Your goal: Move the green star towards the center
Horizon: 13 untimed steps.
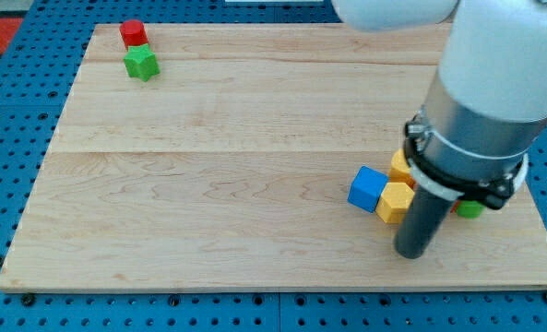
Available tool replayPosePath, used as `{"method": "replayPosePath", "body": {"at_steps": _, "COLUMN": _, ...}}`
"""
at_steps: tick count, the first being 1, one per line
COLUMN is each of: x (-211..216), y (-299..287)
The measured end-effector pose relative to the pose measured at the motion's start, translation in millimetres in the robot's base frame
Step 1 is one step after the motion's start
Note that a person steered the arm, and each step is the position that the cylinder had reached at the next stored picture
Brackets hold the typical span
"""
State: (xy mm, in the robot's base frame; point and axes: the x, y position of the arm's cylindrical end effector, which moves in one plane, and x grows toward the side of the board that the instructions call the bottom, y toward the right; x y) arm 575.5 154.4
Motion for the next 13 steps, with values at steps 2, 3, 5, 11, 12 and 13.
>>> {"method": "replayPosePath", "body": {"at_steps": 2, "x": 12, "y": -8}}
{"method": "replayPosePath", "body": {"at_steps": 3, "x": 3, "y": -131}}
{"method": "replayPosePath", "body": {"at_steps": 5, "x": -132, "y": -307}}
{"method": "replayPosePath", "body": {"at_steps": 11, "x": -273, "y": -255}}
{"method": "replayPosePath", "body": {"at_steps": 12, "x": -286, "y": -296}}
{"method": "replayPosePath", "body": {"at_steps": 13, "x": -312, "y": -246}}
